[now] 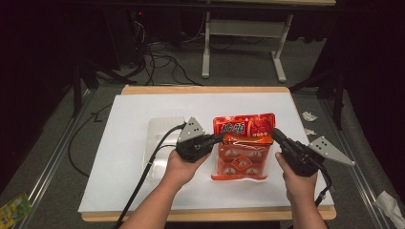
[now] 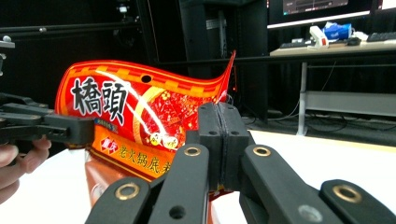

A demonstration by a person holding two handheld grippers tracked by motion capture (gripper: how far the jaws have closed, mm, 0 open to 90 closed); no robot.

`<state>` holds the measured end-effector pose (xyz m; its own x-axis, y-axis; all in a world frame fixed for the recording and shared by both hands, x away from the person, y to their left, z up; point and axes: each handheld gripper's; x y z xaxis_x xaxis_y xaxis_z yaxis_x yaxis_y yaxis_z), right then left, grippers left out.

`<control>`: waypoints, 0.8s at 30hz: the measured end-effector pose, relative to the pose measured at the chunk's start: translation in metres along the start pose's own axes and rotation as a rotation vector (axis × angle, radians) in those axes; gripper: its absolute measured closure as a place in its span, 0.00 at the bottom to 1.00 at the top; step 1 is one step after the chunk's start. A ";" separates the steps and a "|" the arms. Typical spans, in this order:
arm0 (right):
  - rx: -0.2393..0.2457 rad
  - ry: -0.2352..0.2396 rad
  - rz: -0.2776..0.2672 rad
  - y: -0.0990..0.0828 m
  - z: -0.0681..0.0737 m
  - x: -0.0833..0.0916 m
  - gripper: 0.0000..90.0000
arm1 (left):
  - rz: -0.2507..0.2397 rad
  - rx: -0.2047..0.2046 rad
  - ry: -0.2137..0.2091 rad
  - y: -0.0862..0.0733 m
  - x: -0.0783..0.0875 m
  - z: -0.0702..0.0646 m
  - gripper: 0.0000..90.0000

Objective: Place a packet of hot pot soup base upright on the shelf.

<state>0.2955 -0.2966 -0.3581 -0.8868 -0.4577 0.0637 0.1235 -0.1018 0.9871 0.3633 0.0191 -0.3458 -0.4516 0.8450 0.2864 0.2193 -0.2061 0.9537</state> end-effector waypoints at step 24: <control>-0.058 0.055 0.175 -0.012 -0.025 0.007 0.30 | 0.044 -0.049 0.012 -0.019 -0.003 -0.003 1.00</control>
<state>0.2984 -0.3206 -0.3729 -0.8238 -0.5207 0.2241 0.3006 -0.0661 0.9514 0.3577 0.0190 -0.3641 -0.4528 0.8288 0.3288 0.1962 -0.2671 0.9435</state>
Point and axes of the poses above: each handheld gripper's, and its own axes: x roughly backward along the jaws, y roughly out of its top, z roughly to its left, and after that the axes turned 1 degree about -y, right-handed
